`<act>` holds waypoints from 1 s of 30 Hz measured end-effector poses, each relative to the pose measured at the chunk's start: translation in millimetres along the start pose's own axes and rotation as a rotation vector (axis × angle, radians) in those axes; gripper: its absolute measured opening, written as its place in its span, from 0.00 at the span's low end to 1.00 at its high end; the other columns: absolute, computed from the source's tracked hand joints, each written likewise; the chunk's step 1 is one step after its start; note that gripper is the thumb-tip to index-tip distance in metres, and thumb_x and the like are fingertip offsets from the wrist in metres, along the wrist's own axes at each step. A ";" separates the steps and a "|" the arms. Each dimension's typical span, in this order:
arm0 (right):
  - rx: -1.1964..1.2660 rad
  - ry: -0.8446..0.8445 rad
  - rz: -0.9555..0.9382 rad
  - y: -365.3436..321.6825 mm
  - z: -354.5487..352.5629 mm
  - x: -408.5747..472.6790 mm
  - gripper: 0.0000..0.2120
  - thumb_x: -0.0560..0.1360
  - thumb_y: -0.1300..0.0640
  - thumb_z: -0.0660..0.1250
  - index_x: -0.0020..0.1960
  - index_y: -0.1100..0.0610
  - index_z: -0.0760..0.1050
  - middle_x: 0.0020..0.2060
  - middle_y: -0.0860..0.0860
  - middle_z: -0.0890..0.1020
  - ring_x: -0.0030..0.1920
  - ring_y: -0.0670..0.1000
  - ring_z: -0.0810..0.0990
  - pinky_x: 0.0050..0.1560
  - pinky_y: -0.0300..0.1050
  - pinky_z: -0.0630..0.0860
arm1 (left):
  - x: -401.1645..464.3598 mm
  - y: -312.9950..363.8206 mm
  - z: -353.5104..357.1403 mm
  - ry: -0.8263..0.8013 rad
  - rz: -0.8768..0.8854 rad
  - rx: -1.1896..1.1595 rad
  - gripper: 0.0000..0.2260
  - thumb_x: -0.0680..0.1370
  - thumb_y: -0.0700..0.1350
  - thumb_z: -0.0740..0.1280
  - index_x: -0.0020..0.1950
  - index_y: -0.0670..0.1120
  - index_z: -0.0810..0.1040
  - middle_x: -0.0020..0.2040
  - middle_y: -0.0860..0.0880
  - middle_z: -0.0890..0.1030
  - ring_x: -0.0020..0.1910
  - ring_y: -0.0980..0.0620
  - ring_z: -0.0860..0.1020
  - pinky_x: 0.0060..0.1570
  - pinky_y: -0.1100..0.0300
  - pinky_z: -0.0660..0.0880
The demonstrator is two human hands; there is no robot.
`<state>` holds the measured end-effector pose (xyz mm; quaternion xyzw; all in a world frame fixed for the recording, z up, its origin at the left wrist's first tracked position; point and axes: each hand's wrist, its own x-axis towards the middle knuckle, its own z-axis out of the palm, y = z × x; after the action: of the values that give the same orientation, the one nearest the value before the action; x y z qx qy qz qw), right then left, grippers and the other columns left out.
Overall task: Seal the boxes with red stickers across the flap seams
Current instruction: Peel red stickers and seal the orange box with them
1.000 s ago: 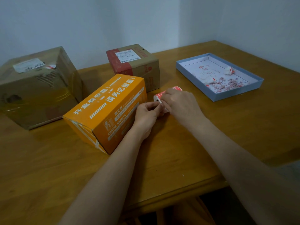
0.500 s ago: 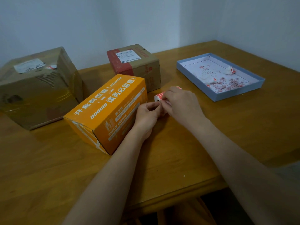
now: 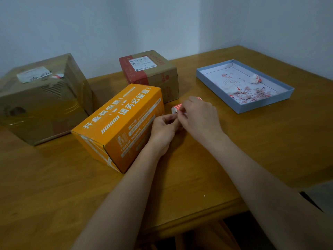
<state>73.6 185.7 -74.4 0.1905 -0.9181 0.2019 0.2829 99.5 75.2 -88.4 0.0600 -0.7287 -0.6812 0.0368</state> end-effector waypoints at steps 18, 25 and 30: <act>0.089 -0.052 0.103 7.1 -1.7 0.6 0.07 0.78 0.53 0.63 0.48 0.55 0.77 0.45 0.48 0.75 0.41 0.45 0.72 0.31 0.34 0.61 | 2.4 -3.5 0.2 0.009 0.002 0.032 0.06 0.80 0.43 0.66 0.48 0.49 0.83 0.43 0.48 0.84 0.41 0.55 0.80 0.45 0.64 0.78; 0.344 0.041 0.219 16.7 3.6 0.4 0.04 0.77 0.57 0.65 0.45 0.56 0.77 0.45 0.50 0.78 0.44 0.48 0.77 0.42 0.42 0.78 | 6.3 -4.0 1.8 0.040 0.008 0.062 0.07 0.80 0.44 0.66 0.49 0.45 0.83 0.43 0.46 0.84 0.41 0.54 0.80 0.46 0.62 0.78; 0.420 0.079 0.300 18.1 7.2 3.1 0.04 0.78 0.58 0.63 0.47 0.57 0.75 0.46 0.49 0.75 0.46 0.47 0.76 0.45 0.42 0.79 | 8.7 -4.0 3.1 0.066 -0.008 0.075 0.05 0.79 0.45 0.67 0.45 0.52 0.81 0.43 0.49 0.83 0.42 0.54 0.81 0.43 0.65 0.79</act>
<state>59.6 196.8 -82.8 0.0989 -0.8624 0.4348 0.2397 90.6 76.8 -92.9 0.0868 -0.7518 -0.6513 0.0559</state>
